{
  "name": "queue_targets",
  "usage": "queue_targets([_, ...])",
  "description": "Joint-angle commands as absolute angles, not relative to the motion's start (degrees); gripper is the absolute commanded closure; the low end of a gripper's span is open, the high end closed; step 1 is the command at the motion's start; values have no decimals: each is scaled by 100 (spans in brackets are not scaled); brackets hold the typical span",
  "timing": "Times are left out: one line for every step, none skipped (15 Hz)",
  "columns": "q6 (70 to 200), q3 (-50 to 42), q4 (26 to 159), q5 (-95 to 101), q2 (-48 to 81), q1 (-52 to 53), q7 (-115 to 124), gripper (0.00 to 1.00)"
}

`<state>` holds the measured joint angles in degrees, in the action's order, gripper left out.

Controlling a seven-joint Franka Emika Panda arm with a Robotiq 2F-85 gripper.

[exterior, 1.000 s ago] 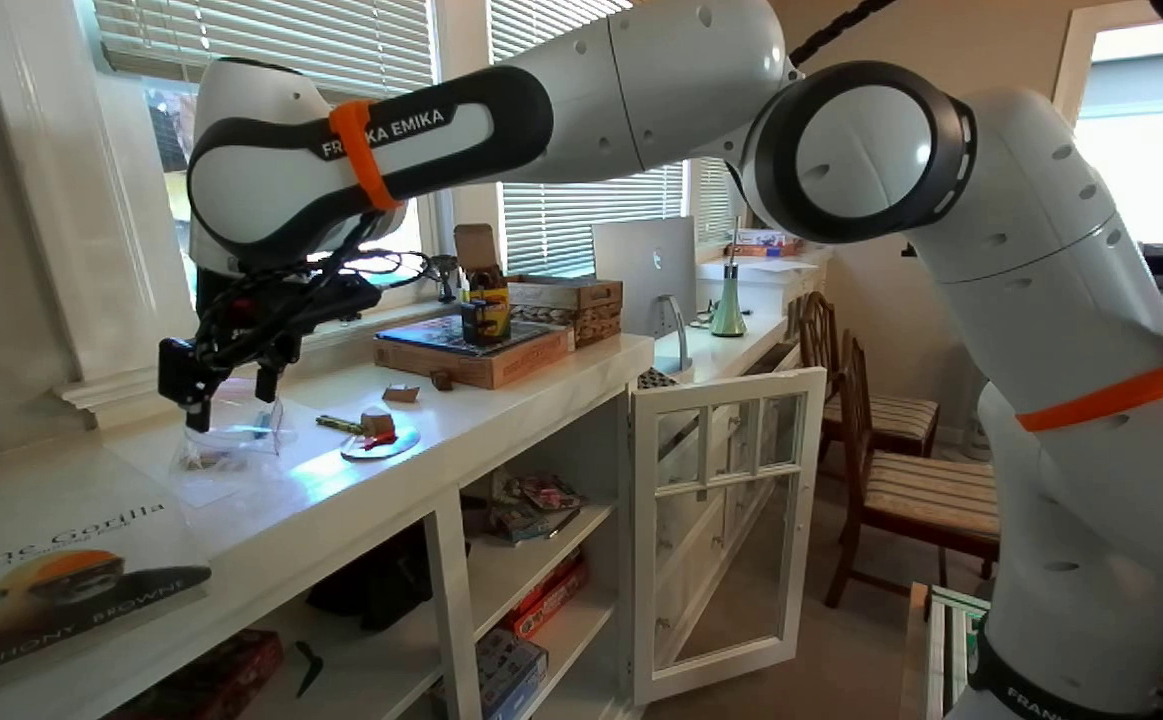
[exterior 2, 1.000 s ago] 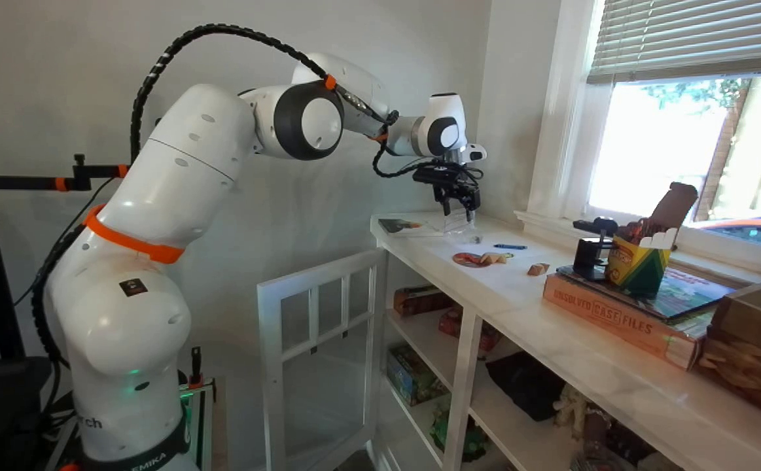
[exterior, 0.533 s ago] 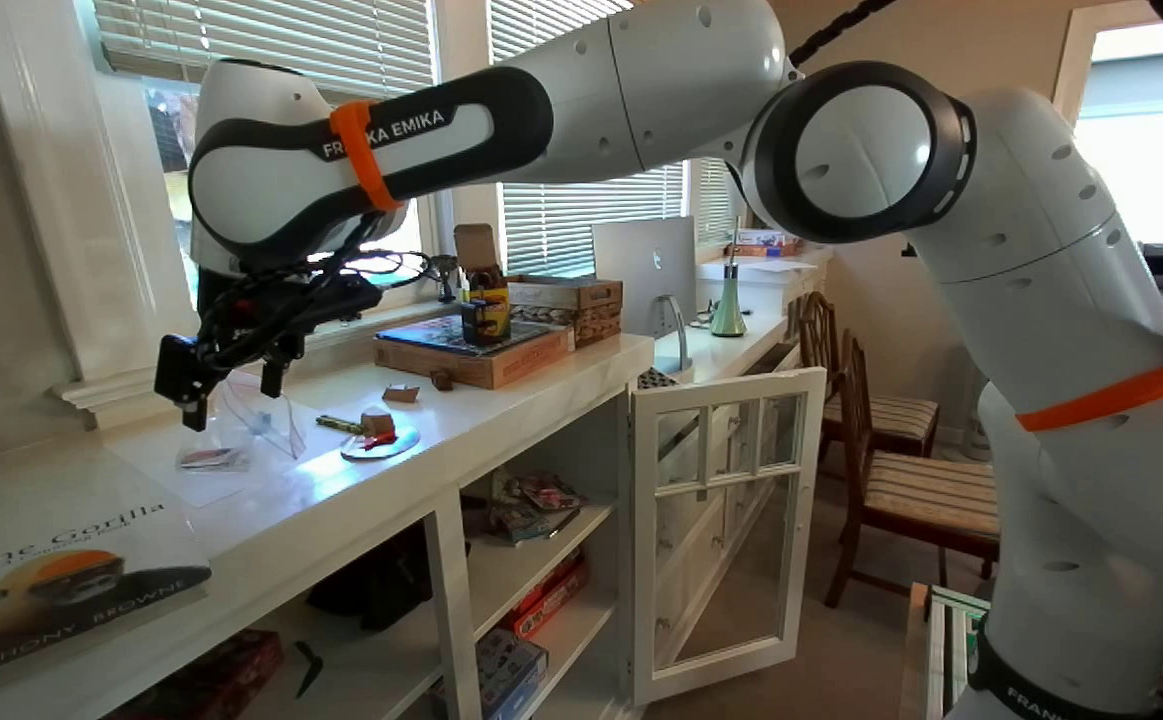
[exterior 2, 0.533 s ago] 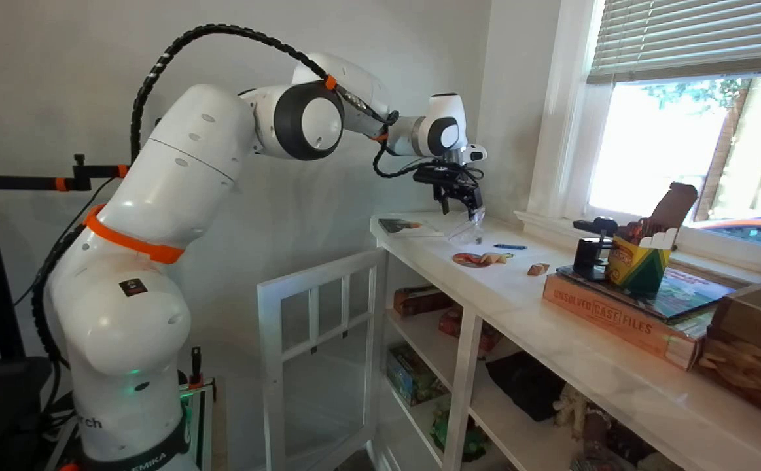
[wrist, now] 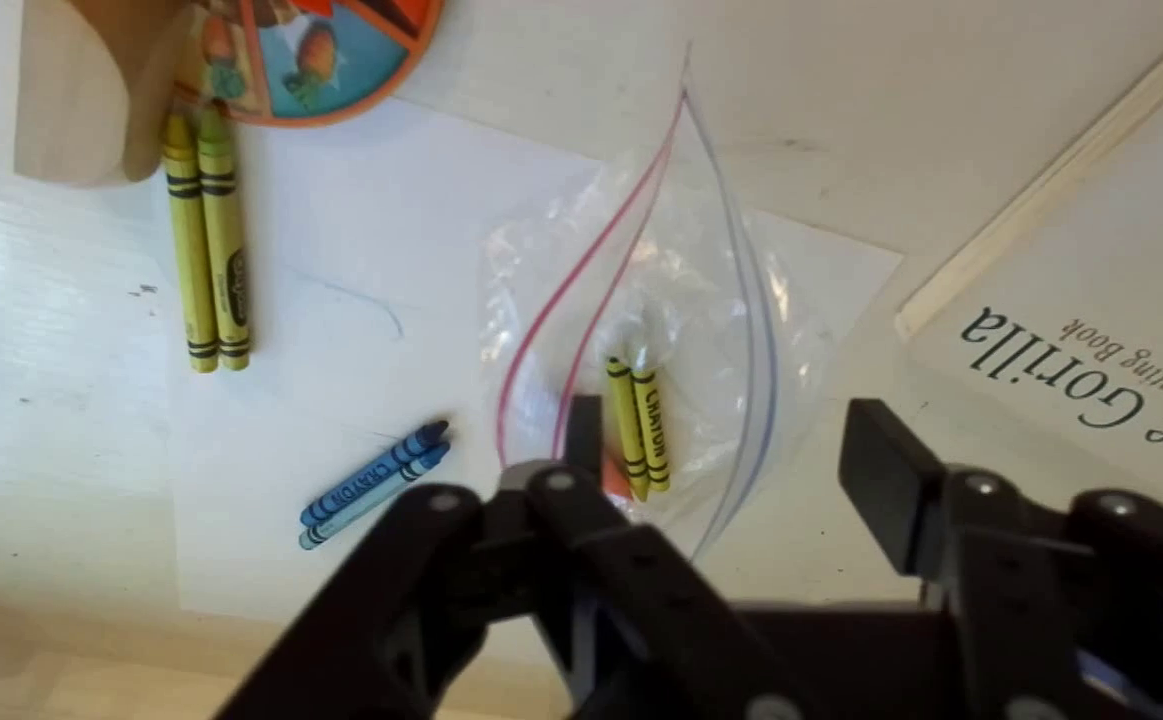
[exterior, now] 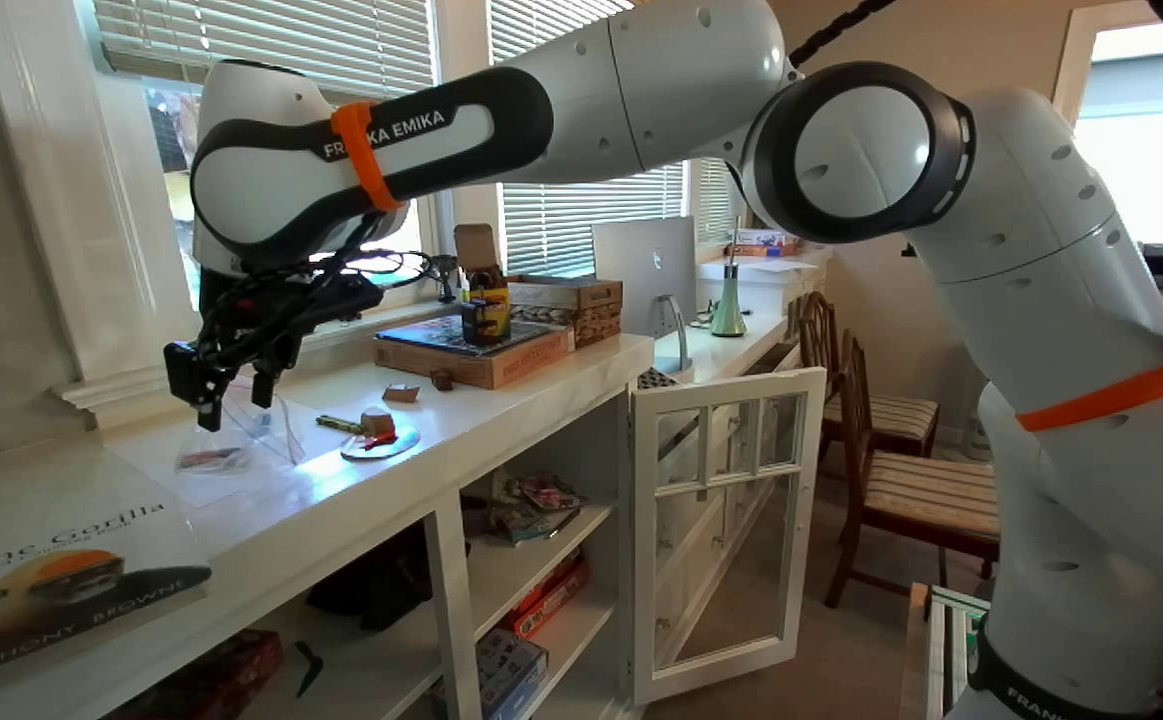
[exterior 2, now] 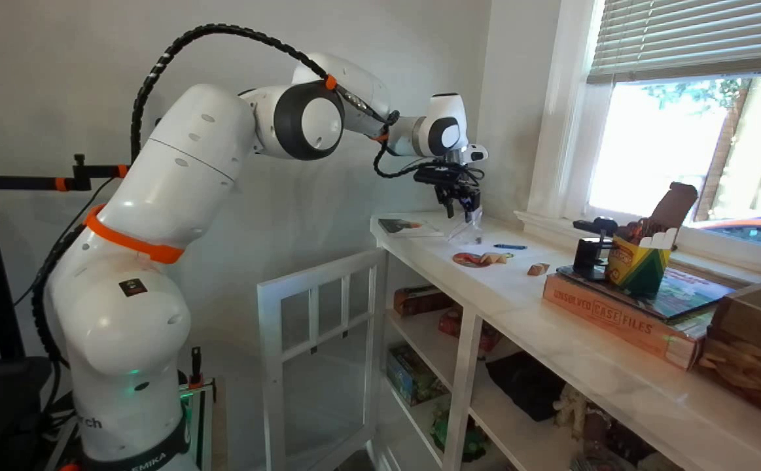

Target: Move the clear plastic to the right then open it.

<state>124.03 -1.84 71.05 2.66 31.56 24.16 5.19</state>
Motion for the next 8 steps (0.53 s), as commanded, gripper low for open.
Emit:
queue_targets([12521,-118,7267,139,3077,2343,406,66])
queue_targets([12575,-73,7273,64,3066,2315,370,73])
queue_targets([12613,-66,7272,68,3067,2316,371,82])
queue_targets([12631,-59,7267,65,3071,2315,372,89])
queue_targets([12641,-57,7269,69,3072,2318,378,98])
queue_targets([12650,-48,7274,68,3066,2317,373,100])
queue_targets([12656,-44,7270,78,3065,2320,377,100])
queue_targets([12659,-48,7268,97,3064,2326,386,100])
